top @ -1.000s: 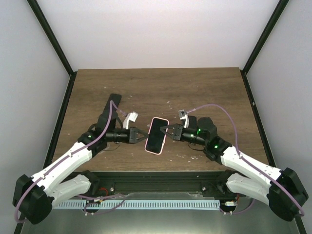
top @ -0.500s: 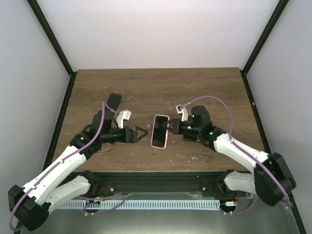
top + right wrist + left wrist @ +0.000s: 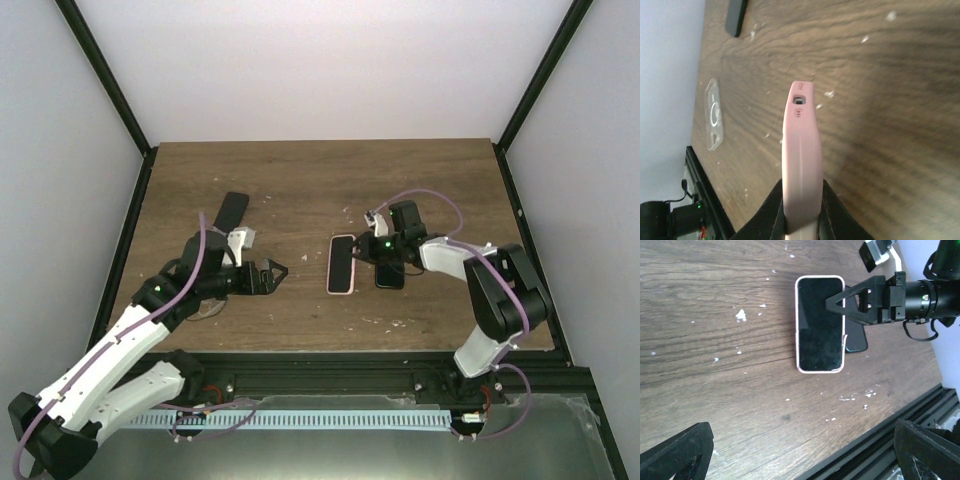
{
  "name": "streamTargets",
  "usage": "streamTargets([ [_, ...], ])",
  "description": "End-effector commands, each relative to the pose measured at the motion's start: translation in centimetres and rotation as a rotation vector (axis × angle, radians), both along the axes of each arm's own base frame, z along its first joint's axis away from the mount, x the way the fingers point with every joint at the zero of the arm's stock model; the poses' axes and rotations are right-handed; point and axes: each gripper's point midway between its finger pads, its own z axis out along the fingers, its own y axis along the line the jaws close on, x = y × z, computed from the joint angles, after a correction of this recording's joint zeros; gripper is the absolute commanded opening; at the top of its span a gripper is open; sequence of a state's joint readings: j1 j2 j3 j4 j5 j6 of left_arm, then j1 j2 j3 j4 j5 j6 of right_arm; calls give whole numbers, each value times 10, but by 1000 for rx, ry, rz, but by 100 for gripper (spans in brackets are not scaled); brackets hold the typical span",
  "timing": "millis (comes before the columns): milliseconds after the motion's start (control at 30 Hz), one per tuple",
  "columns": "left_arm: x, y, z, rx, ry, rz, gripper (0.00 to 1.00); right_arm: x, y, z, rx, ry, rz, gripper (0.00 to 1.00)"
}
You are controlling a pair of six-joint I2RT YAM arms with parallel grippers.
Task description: Put the phone into the phone case
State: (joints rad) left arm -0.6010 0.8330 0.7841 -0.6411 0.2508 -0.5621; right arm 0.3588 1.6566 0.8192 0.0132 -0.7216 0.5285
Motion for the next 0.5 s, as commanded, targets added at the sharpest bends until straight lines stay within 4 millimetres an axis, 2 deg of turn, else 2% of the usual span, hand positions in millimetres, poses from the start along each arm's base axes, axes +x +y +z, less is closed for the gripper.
streamTargets([
  [0, 3, 11, -6, 59, 5, 48, 100, 22, -8, 4, 24, -41, 16, 2],
  [200, 7, 16, -15, 90, 31, 86, 100, 34, -20, -24, -34, 8, -23, 8],
  [467, 16, 29, -33, 180, 93, 179, 100, 39, -29, -31, -80, 20, -68, 29],
])
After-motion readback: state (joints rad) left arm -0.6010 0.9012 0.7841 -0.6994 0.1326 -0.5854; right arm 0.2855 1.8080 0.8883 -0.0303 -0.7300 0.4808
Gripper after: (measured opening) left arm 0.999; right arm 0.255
